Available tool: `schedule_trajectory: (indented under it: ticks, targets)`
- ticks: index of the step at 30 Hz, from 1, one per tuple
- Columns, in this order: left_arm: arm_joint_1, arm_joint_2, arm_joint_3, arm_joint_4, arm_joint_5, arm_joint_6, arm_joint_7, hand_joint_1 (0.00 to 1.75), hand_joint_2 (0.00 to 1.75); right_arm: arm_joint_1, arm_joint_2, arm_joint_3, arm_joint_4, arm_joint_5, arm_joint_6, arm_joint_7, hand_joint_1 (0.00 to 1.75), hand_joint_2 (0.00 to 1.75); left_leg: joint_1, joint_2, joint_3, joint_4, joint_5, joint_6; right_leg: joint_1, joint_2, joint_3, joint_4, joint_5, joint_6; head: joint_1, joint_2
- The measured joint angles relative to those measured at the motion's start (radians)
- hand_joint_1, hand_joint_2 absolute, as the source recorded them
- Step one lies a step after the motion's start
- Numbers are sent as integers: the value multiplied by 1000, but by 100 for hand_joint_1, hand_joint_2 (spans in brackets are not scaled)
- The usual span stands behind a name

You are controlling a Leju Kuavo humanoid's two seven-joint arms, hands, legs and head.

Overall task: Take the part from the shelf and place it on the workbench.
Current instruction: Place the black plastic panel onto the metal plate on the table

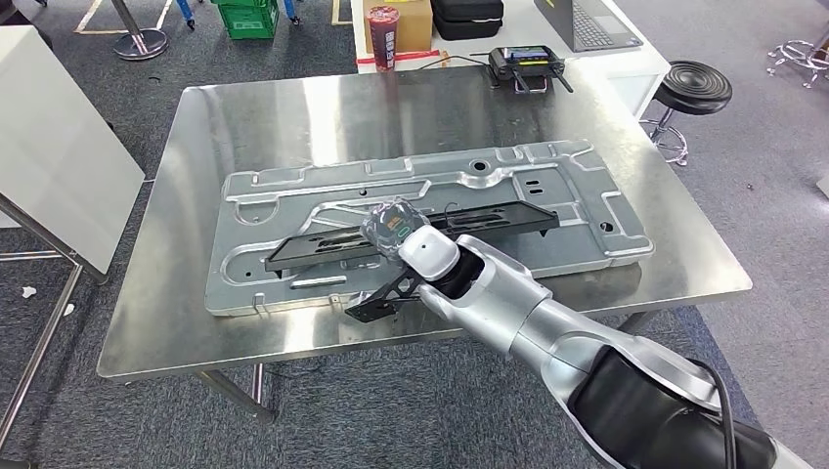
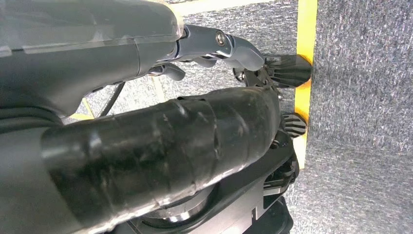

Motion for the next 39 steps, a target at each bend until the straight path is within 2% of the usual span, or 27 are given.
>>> schedule_trajectory:
  ticks: [39]
  targets:
    - [0, 0, 0, 0, 0, 0, 0, 0, 0, -1, 0, 1, 1, 0, 0, 0, 169, 175, 0, 0, 0, 0, 0, 0, 0, 0, 0, 0, 0, 0, 0, 0]
